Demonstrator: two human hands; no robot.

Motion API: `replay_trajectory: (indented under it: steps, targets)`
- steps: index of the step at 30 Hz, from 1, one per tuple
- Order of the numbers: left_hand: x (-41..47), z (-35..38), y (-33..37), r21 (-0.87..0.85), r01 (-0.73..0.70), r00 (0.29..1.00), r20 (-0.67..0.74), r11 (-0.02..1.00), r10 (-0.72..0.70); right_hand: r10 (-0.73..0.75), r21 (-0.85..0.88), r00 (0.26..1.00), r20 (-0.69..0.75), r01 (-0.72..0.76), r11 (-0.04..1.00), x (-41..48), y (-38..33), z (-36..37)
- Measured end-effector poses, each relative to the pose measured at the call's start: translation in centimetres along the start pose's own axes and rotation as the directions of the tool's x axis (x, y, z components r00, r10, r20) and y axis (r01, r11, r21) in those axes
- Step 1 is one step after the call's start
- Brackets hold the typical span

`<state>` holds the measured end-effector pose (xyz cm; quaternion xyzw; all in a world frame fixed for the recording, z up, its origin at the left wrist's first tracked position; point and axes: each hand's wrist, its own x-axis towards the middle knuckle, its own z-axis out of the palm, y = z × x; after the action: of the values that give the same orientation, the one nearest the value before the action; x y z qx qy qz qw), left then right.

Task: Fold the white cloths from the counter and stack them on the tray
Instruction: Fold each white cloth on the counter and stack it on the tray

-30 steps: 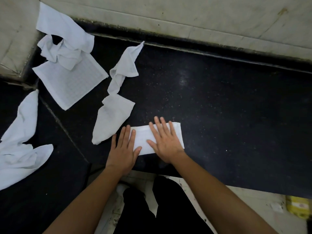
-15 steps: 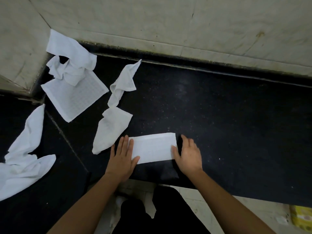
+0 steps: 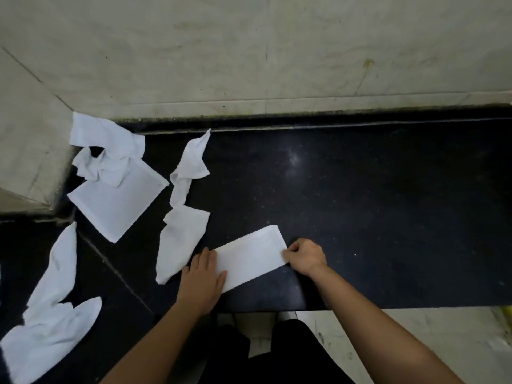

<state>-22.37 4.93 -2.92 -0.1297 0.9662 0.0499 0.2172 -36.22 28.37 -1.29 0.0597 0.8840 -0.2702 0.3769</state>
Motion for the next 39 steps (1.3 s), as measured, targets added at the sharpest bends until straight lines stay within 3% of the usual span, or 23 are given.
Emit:
replay_trajectory:
  steps: [3, 6, 10, 14, 19, 22, 25, 28, 31, 33, 36, 39]
  targets:
    - [0.1, -0.4, -1.0, 0.010, -0.046, 0.999, -0.006, 0.999, 0.046, 0.060, 0.236, 0.998, -0.018, -0.054, 0.970, -0.9, -0.6, 0.5]
    - [0.6, -1.3, -1.8, 0.028, -0.107, 0.994, 0.029, 0.994, 0.106, 0.007, 0.335, 0.993, -0.119, 0.034, 0.942, -1.8, -1.2, 1.2]
    - [2.0, -4.8, -2.1, -0.199, -0.096, 0.993, 0.042, 0.975, 0.107, -0.167, 0.212, 0.955, -0.246, 0.221, 0.952, -4.3, -3.5, 0.5]
    - [4.7, -9.6, -1.7, -0.358, -0.301, 0.954, -0.116, 0.884, 0.278, -0.398, -0.039, 0.899, -0.183, 0.398, 0.917, -7.0, -6.4, -1.0]
    - [6.3, -15.6, -0.1, -0.243, -0.516, 0.850, -0.026, 0.821, 0.527, -0.557, -0.271, 0.829, -0.050, 0.525, 0.807, -9.8, -9.7, -3.7]
    - [6.5, -18.7, 0.5, -0.166, -0.614, 0.786, -0.213, 0.772, 0.580, -0.614, -0.324, 0.776, -0.145, 0.549, 0.770, -10.5, -10.9, -6.0]
    - [6.4, -20.8, 1.0, -0.298, -0.649, 0.727, -0.516, 0.700, 0.453, -0.664, -0.340, 0.656, -0.358, 0.571, 0.747, -10.9, -11.6, -8.5]
    - [5.3, -21.5, 1.1, -0.312, -0.664, 0.678, -0.634, 0.680, 0.372, -0.690, -0.318, 0.613, -0.385, 0.614, 0.722, -11.1, -11.6, -9.8]
    - [4.4, -19.0, 0.4, -0.275, -0.665, 0.676, -0.618, 0.695, 0.402, -0.722, -0.407, 0.619, -0.310, 0.600, 0.689, -9.7, -10.1, -8.3]
    - [3.7, -15.8, -0.6, -0.239, -0.645, 0.706, -0.551, 0.726, 0.445, -0.685, -0.451, 0.690, -0.233, 0.547, 0.705, -8.5, -8.4, -5.9]
    - [2.3, -9.8, -1.8, -0.206, -0.609, 0.776, -0.354, 0.766, 0.522, -0.563, -0.517, 0.826, -0.034, 0.467, 0.717, -7.5, -5.5, -1.3]
    - [0.3, -4.4, -2.7, -0.130, -0.617, 0.786, -0.155, 0.776, 0.598, -0.459, -0.535, 0.875, 0.155, 0.465, 0.705, -8.0, -2.6, 3.7]
